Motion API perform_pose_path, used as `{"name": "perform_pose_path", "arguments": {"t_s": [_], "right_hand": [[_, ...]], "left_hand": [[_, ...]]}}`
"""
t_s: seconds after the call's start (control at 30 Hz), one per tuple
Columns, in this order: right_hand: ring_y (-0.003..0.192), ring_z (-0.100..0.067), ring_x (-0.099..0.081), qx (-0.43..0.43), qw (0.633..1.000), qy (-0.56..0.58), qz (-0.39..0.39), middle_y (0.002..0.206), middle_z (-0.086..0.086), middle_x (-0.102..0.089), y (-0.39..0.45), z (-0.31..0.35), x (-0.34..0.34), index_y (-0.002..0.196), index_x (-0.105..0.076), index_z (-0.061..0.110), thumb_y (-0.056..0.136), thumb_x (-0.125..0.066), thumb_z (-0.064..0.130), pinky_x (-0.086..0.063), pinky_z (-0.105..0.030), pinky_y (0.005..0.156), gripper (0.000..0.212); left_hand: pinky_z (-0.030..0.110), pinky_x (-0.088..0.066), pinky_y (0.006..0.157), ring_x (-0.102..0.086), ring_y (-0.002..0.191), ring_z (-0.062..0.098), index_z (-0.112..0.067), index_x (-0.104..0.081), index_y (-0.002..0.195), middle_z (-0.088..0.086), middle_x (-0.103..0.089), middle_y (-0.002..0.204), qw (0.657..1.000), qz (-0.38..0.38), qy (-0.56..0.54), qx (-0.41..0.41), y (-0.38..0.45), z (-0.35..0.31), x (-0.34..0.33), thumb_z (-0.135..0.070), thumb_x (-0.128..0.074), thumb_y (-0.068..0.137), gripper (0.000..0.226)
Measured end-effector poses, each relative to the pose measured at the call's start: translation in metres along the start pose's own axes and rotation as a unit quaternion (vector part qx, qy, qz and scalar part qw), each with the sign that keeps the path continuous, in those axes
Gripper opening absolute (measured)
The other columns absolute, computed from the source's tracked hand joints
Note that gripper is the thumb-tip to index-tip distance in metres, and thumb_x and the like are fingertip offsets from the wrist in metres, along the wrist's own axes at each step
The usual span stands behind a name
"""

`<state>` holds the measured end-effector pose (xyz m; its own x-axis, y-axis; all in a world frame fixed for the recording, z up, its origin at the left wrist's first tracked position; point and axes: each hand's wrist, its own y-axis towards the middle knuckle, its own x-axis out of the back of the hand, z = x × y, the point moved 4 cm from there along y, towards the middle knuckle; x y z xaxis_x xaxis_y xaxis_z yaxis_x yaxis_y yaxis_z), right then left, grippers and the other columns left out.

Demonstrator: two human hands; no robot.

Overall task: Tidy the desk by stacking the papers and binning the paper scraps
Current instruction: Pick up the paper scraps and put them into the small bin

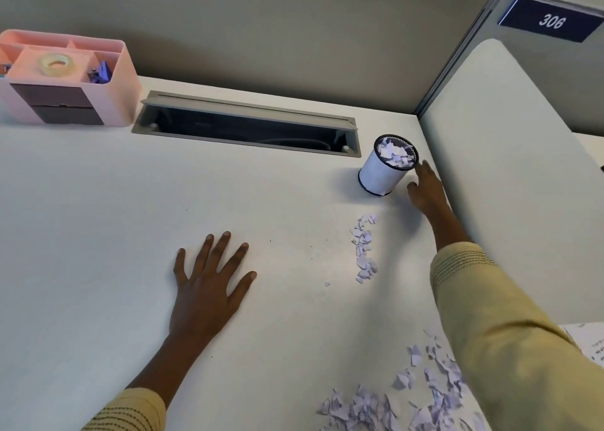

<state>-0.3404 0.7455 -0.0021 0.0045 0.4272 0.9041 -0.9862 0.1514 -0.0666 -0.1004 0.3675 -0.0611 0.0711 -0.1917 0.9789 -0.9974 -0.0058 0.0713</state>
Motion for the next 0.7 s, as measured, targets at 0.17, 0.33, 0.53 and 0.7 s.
{"name": "perform_pose_path", "arguments": {"t_s": [0.17, 0.33, 0.53, 0.7], "right_hand": [[0.124, -0.041, -0.043, 0.023, 0.996, -0.065, 0.064, 0.139, -0.025, -0.044, 0.012, 0.011, -0.005, 0.138, -0.038, 0.001, 0.088, -0.038, -0.005, -0.037, -0.038, 0.097, 0.05], [0.123, -0.042, -0.044, 0.09, 0.985, -0.122, 0.083, 0.143, -0.02, -0.039, -0.019, 0.005, -0.019, 0.143, -0.035, 0.009, 0.09, -0.037, -0.003, -0.038, -0.043, 0.095, 0.054], [0.138, -0.034, -0.031, 0.134, 0.984, -0.106, 0.056, 0.153, -0.015, -0.028, -0.084, -0.006, -0.046, 0.143, -0.033, 0.002, 0.088, -0.03, 0.017, -0.032, -0.041, 0.104, 0.057], [0.127, -0.023, -0.045, 0.213, 0.974, 0.048, 0.054, 0.137, -0.006, -0.052, -0.147, 0.016, -0.049, 0.126, -0.058, 0.014, 0.08, -0.036, 0.017, -0.036, -0.033, 0.103, 0.051]], "left_hand": [[0.058, -0.012, 0.114, -0.027, 0.143, 0.022, -0.031, -0.044, 0.141, 0.001, -0.032, 0.154, 1.0, -0.002, 0.007, 0.006, 0.001, -0.001, -0.001, -0.058, -0.027, 0.092, 0.058], [0.058, -0.012, 0.114, -0.026, 0.144, 0.022, -0.032, -0.043, 0.142, 0.001, -0.032, 0.154, 1.0, 0.005, 0.009, 0.008, 0.001, 0.0, 0.0, -0.058, -0.025, 0.092, 0.059], [0.058, -0.013, 0.113, -0.028, 0.143, 0.023, -0.032, -0.044, 0.141, 0.001, -0.033, 0.154, 1.0, 0.004, 0.002, 0.01, 0.0, -0.001, 0.002, -0.059, -0.024, 0.092, 0.059], [0.058, -0.012, 0.113, -0.028, 0.143, 0.023, -0.031, -0.044, 0.142, 0.002, -0.033, 0.154, 1.0, 0.0, -0.008, 0.006, -0.001, -0.002, 0.003, -0.059, -0.023, 0.092, 0.061]]}}
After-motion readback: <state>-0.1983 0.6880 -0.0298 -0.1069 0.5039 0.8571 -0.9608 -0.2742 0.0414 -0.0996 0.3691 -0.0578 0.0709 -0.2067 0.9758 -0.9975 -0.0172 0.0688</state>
